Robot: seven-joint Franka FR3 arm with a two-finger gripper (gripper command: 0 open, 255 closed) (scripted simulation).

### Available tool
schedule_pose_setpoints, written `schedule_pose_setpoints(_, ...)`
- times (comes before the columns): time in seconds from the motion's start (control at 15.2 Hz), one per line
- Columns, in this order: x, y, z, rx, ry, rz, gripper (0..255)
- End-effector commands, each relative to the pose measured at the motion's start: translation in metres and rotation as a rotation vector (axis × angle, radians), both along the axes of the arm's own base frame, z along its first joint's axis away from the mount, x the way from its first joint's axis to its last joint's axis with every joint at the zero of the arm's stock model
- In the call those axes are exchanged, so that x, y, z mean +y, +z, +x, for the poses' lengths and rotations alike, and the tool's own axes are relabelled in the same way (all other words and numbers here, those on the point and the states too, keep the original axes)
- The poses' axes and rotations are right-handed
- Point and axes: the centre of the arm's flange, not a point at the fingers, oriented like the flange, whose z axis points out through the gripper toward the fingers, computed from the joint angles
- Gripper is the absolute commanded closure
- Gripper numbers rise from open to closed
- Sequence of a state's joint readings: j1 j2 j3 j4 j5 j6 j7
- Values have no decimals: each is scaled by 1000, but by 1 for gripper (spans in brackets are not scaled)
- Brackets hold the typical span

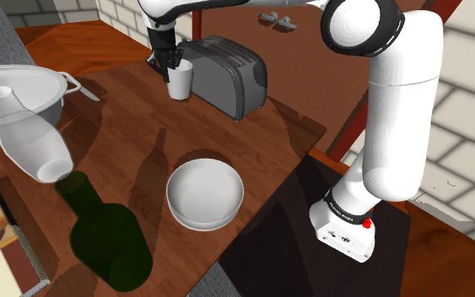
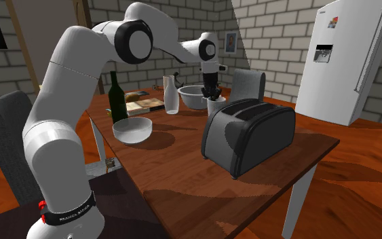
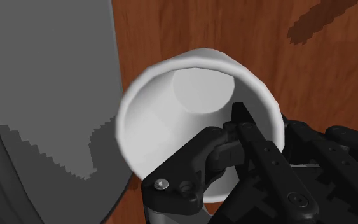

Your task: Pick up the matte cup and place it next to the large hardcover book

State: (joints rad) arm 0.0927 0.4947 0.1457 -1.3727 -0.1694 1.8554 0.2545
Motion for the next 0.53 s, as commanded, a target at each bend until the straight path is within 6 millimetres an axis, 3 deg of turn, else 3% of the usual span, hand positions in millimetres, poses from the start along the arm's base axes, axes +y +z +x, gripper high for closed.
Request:
schedule_pose_setpoints(0.0,-1,11,-1,0,0,0,255)
schedule_pose_setpoints(0.46,-1,48,-1,0,0,0,255)
